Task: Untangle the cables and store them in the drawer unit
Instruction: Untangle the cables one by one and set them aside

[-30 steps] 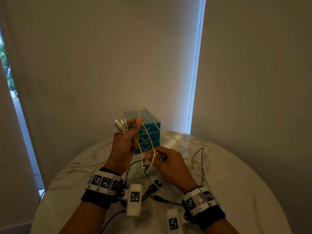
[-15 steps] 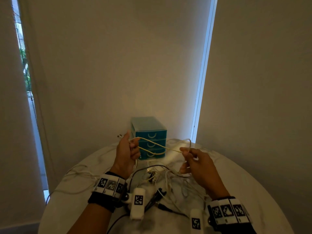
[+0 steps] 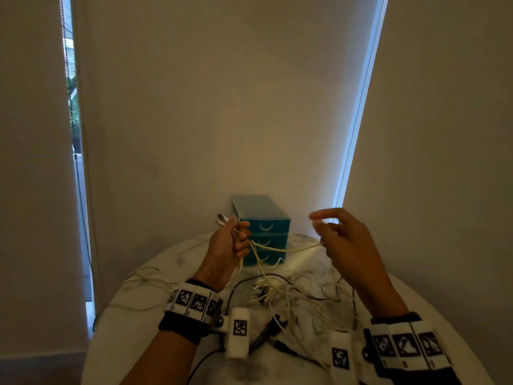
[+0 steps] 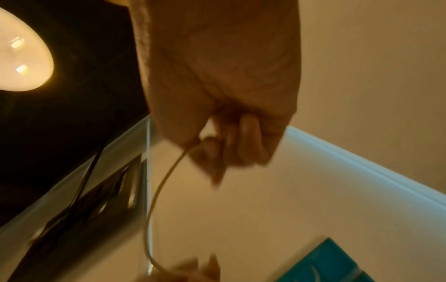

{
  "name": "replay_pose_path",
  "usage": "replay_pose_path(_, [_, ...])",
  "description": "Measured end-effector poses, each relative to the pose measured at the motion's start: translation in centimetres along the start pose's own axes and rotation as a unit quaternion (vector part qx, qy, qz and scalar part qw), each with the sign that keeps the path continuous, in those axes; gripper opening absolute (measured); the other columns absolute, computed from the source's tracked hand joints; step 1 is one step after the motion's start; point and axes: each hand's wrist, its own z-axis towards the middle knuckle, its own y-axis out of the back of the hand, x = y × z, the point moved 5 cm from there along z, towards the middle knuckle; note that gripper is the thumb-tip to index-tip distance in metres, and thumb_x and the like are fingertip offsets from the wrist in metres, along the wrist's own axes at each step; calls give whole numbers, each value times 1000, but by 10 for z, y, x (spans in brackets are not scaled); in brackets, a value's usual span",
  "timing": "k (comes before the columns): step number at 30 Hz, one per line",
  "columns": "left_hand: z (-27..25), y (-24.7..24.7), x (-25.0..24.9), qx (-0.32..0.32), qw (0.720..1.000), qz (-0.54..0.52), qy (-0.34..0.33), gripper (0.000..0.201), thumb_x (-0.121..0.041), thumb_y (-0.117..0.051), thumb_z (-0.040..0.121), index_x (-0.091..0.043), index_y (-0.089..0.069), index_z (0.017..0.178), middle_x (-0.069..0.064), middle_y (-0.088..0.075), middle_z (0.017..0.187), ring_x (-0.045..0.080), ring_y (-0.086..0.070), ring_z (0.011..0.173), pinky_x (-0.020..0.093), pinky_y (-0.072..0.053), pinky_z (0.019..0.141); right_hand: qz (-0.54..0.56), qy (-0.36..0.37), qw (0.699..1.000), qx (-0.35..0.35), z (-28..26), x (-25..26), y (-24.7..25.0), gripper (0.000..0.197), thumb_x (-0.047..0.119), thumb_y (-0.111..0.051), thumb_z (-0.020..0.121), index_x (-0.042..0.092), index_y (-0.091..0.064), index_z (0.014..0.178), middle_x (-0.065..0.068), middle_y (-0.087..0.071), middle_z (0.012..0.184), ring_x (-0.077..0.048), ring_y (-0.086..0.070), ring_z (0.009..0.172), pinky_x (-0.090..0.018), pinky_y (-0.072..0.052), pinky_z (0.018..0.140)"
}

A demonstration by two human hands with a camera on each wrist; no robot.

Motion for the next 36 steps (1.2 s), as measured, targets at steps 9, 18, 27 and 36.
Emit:
replay_pose_path(9, [-19,-19,-12,121,993,1,-10,38,-40,-46,108,-8,-64,98,2,-45,67,10,-41,50,20,-35,45,-319,33,924,207,8,-28,-97,30,61,-64,99,32,-70,103,9,-71,103,-13,-66,95,-42,-60,88])
replay_pose_path(18, [-22,-18,-24,46,993,2,-109,44,-42,-67,89,-10,-66,119,-1,-69,97,8,-45,61,25,-36,64,-242,55,966,67,57,-6,-24,28,32,-50,111,12,-65,99,-2,-72,85,-20,-70,75,-36,-53,65])
replay_pose_path(27, [-28,4,-56,1,978,-63,-198,28,-30,-60,100,-23,-52,74,-7,-29,59,10,-22,53,26,-20,50,441,-152,812,-350,48,-77,98,33,-1,-29,104,16,-45,81,1,-44,67,-9,-36,39,-22,-25,37])
replay_pose_path(36, [-79,-15,-111,2,900,83,-427,22,-26,-48,99,-21,-40,79,-4,-29,68,14,-23,63,28,-22,56,146,-215,963,-65,70,-38,-121,61,45,-51,109,1,-47,151,-25,-59,144,-44,-59,131,-41,-54,102])
